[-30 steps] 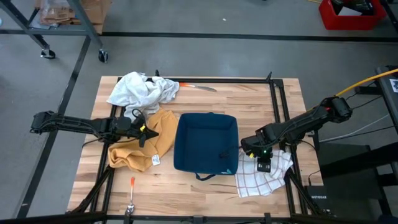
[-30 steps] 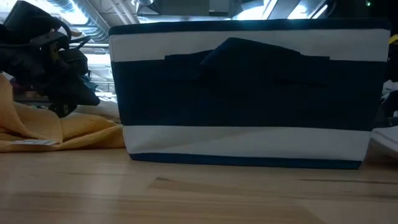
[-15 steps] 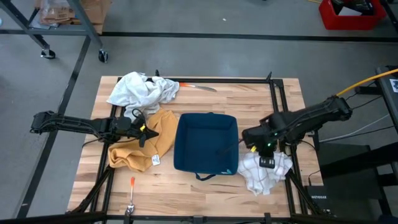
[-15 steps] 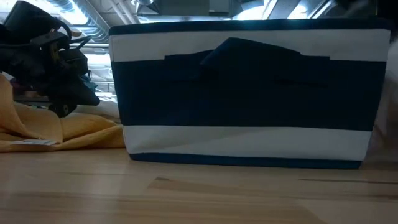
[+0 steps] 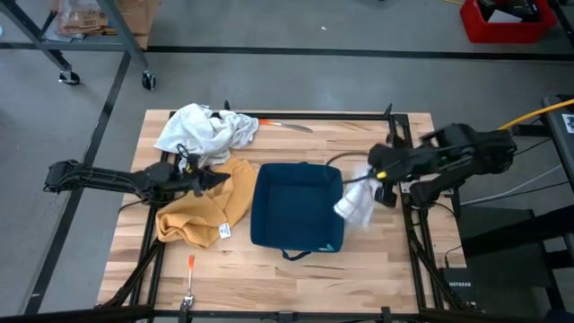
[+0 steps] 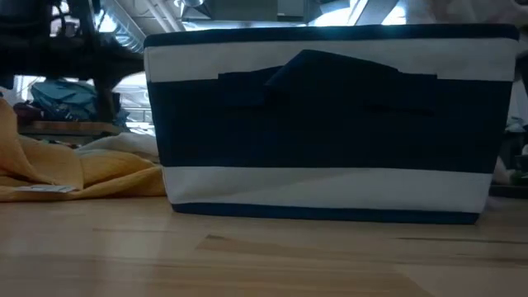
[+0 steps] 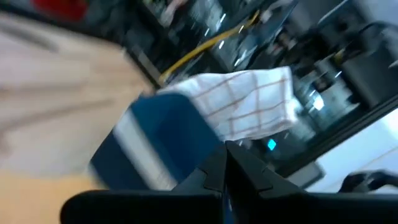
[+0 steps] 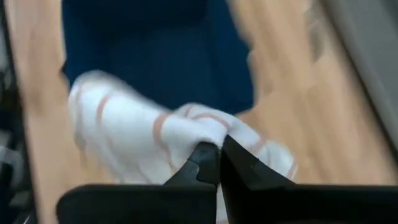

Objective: Fold towel
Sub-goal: Fold the white-and-brown checkered towel

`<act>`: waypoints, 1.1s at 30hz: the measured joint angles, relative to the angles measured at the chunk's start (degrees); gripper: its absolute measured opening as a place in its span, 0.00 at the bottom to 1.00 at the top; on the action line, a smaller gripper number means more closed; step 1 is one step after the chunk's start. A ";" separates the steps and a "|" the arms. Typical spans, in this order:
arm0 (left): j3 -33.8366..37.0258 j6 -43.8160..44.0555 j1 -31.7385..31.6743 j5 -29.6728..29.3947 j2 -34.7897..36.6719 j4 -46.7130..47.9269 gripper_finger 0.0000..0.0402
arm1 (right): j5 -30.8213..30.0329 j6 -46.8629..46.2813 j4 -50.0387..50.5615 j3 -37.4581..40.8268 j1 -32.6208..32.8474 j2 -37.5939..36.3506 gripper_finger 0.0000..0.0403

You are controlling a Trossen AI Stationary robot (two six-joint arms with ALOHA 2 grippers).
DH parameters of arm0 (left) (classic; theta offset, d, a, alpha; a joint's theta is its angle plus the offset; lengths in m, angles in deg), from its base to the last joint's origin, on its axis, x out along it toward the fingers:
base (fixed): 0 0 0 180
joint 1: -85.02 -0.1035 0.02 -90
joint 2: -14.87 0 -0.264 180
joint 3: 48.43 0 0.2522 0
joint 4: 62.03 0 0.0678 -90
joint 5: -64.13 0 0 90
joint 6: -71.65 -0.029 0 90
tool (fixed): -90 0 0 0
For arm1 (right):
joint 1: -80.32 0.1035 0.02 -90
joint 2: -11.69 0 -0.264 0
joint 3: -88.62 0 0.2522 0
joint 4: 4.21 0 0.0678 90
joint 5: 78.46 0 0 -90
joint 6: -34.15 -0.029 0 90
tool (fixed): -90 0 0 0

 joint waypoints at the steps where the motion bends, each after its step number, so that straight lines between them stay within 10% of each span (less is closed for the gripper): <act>1: 0.00 -0.75 0.00 -0.88 -0.01 -2.25 0.00 | -2.27 0.75 -0.05 -1.22 0.00 -0.01 0.01; 15: -3.98 -5.30 0.17 -7.77 -1.66 -23.08 0.00 | -22.07 23.48 -22.61 -4.13 -0.98 1.22 0.01; 33: -33.29 -37.20 8.02 -3.93 -35.27 -22.28 0.00 | -11.50 45.81 -55.67 -4.11 -18.62 9.50 0.02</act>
